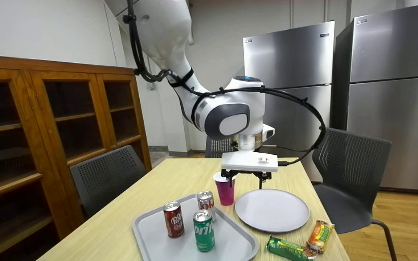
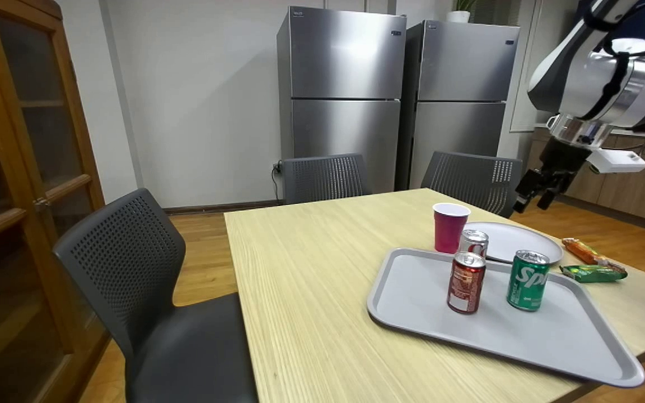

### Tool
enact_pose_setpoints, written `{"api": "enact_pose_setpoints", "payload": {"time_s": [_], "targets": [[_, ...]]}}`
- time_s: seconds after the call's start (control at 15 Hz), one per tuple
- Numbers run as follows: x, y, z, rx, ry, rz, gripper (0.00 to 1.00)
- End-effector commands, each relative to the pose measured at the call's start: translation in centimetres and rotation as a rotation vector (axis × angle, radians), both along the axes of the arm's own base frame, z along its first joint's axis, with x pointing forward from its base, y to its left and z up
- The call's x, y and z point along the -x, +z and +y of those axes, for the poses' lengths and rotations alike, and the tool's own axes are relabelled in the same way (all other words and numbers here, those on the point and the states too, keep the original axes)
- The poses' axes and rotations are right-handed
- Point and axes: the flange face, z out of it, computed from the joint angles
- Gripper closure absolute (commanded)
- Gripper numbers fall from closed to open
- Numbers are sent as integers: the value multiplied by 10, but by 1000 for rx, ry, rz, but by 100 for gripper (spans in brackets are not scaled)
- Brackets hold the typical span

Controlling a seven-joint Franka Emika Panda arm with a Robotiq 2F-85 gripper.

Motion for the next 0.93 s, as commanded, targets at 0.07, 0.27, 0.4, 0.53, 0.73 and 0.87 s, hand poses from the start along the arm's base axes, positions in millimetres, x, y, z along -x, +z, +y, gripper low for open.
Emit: {"api": "enact_pose_setpoints", "payload": {"time_s": [0.07,0.27,0.4,0.53,0.73,0.87], "targets": [[18,14,31,50,53,12,0],[20,16,49,67,90,20,0],[20,17,61,85,115,19,0],[20,19,72,97,139,21,0],[18,19,90,112,169,25,0],[14,19,102,116,170,30,0]]}}
